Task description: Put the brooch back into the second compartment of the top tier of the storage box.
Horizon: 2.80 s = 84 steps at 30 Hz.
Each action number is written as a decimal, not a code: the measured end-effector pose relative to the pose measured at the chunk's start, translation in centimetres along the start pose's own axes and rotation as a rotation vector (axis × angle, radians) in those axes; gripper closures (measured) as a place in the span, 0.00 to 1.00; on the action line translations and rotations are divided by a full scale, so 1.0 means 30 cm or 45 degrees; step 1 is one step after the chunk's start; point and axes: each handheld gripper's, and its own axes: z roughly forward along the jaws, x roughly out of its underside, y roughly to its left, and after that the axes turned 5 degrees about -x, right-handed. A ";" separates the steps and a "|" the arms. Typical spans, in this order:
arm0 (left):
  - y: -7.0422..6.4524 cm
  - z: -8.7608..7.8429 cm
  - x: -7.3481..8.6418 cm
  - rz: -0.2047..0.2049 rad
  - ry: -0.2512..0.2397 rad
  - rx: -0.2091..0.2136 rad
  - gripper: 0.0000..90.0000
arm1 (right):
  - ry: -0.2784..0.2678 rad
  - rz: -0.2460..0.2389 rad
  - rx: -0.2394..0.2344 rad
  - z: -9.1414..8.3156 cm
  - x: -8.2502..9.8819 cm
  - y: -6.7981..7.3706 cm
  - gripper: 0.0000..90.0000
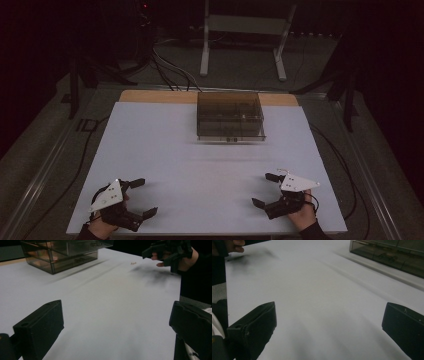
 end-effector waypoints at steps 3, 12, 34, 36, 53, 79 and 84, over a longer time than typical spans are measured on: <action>-0.001 0.000 -0.001 0.000 0.003 0.002 0.01 | -0.018 0.015 -0.011 -0.007 -0.003 0.001 0.00; -0.002 0.000 -0.002 0.009 0.010 -0.012 0.01 | 0.027 -0.008 -0.016 -0.006 -0.009 0.004 0.00; -0.009 -0.012 -0.004 0.010 -0.006 -0.020 0.01 | 0.005 -0.066 -0.049 -0.019 -0.104 0.059 0.00; -0.009 -0.012 -0.004 0.009 -0.008 -0.021 0.01 | -0.002 -0.076 -0.043 -0.024 -0.115 0.061 0.00; -0.009 -0.016 -0.008 0.005 -0.020 -0.026 0.01 | -0.115 -0.103 0.055 -0.079 -0.199 0.039 0.00; -0.011 -0.016 -0.009 0.006 -0.019 -0.024 0.01 | -0.193 0.113 0.276 -0.134 -0.198 -0.133 0.00; -0.010 -0.016 -0.010 0.003 -0.020 -0.023 0.01 | -0.148 0.096 0.374 -0.134 -0.178 -0.161 0.00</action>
